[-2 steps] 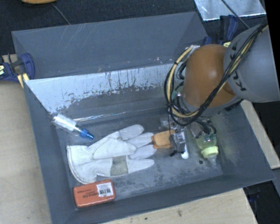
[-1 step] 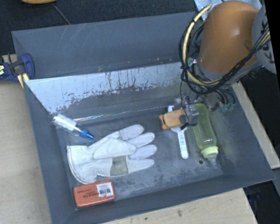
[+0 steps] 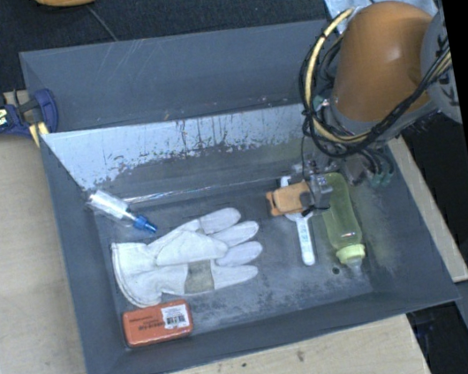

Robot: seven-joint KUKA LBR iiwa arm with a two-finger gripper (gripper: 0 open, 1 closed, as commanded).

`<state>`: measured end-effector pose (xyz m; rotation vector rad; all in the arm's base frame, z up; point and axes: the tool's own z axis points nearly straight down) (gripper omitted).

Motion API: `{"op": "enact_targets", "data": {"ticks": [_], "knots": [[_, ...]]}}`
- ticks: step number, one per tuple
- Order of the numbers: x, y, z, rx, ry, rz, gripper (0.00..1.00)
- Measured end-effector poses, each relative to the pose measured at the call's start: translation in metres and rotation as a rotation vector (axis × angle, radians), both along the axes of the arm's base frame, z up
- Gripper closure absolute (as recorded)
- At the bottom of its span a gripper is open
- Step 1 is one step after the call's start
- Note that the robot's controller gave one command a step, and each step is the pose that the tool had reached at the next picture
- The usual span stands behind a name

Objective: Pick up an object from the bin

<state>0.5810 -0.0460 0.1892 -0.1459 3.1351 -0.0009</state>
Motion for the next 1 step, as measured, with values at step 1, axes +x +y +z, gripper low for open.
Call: {"op": "enact_targets", "data": {"ticks": [1], "knots": [[0.0149,0.0243,0.0977,0.001,0.000,-0.036,1.00]]}}
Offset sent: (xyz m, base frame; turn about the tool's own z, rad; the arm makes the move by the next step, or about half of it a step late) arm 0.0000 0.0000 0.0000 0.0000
